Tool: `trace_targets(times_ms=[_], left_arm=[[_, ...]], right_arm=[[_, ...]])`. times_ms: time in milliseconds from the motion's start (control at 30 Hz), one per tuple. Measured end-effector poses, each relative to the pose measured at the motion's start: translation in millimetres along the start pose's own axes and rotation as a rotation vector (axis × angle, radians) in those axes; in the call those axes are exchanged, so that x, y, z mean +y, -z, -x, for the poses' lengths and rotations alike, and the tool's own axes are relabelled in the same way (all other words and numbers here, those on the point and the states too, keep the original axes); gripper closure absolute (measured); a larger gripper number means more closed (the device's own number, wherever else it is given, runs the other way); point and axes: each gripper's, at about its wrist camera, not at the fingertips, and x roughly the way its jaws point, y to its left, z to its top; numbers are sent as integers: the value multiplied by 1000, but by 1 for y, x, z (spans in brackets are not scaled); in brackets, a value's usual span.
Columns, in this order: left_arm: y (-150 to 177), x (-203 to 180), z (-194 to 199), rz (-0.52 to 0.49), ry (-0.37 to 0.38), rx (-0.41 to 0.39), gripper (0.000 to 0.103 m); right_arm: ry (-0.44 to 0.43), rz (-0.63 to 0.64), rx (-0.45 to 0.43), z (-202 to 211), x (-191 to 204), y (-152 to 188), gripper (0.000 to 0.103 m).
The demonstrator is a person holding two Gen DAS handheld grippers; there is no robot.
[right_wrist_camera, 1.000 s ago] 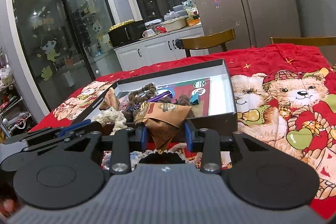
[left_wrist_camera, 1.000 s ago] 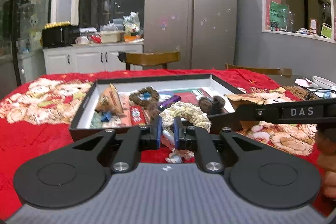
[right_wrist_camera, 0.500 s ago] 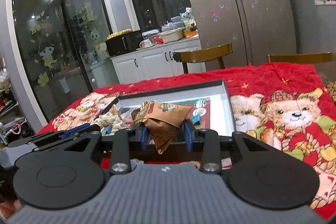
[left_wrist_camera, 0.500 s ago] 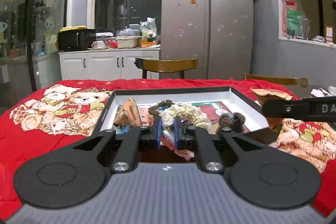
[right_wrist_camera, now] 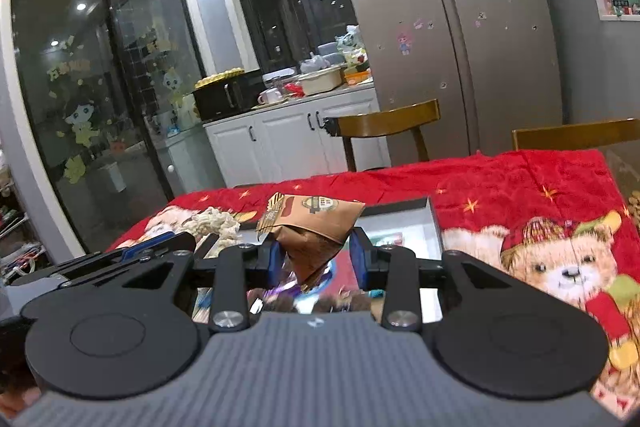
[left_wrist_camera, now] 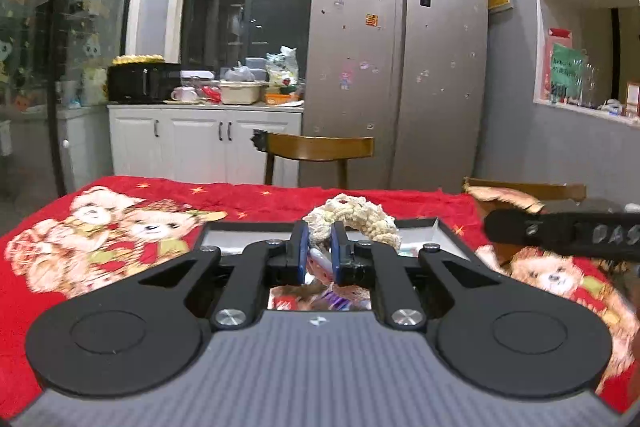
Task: Organize objects
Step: 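Lower both grippers into the box and open them to release scrunchie and packet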
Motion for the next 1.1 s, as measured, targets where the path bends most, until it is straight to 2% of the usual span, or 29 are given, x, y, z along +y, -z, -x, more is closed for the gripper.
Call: trace_targets(times_ms=[167, 233, 400, 567, 833, 1100], left_arm=[[-18, -5, -30, 0, 75, 5, 89], [-22, -3, -42, 44, 92, 9, 89], [-33, -8, -88, 82, 160, 69, 89], [-26, -13, -122, 89, 138, 105, 89], [-1, -9, -158, 61, 105, 227, 89], [11, -18, -159, -3, 56, 228, 89]], right_arm=[[48, -23, 12, -38, -10, -12, 65], [57, -46, 25, -54, -17, -15, 65], [57, -115, 67, -91, -40, -17, 65], [61, -148, 95, -113, -56, -9, 65], [64, -148, 145, -129, -62, 6, 65], [75, -107, 174, -136, -50, 17, 65]])
